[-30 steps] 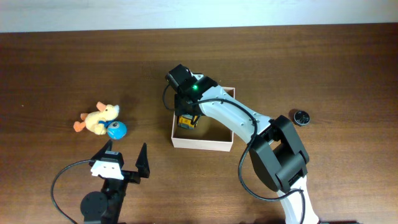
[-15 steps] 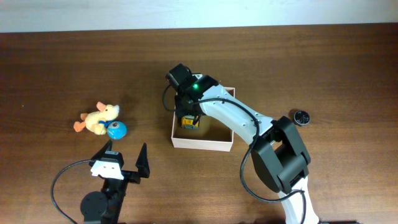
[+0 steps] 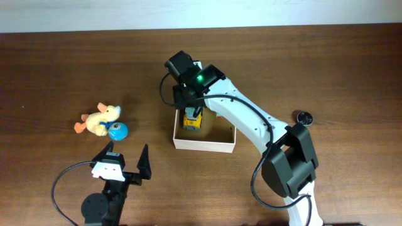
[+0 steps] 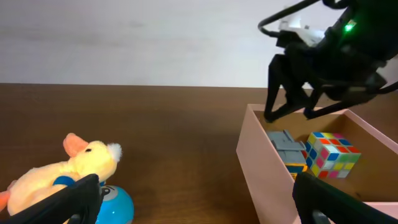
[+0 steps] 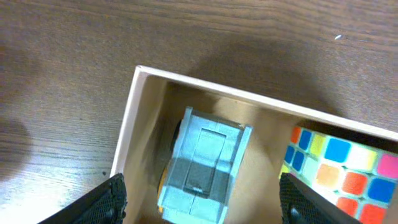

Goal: Pack container
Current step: 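Lower the dump truck into the box beside the cube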

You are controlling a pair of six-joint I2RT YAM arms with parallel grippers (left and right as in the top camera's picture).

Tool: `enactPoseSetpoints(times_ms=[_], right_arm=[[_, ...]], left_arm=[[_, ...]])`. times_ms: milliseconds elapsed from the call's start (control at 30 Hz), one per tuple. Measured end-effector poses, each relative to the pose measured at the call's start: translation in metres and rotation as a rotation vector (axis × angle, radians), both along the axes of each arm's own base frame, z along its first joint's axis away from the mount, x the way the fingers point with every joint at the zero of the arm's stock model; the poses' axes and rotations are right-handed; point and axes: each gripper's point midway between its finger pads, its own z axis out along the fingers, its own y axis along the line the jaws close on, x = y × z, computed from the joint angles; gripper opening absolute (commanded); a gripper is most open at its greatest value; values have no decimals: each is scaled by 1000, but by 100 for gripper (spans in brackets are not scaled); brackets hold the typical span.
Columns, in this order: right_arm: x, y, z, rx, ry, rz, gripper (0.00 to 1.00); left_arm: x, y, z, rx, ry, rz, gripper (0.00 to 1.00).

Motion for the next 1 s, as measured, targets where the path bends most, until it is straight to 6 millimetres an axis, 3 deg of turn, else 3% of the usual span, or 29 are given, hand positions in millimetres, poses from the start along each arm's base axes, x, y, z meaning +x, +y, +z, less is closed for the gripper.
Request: enactPoseSetpoints(times_ms=[167, 400, 833, 1000], right_arm=[[-5, -7, 20, -25, 5, 0, 61], [-14, -29, 32, -109, 7, -19, 61], [-20, -48, -21, -181, 44, -50, 61], [-19, -63, -33, -198, 63, -75, 60]], left_arm=[[0, 0, 0, 0, 0, 0, 99], [0, 0, 0, 0, 0, 0, 99], [0, 0, 0, 0, 0, 0, 99], [0, 0, 0, 0, 0, 0, 99]])
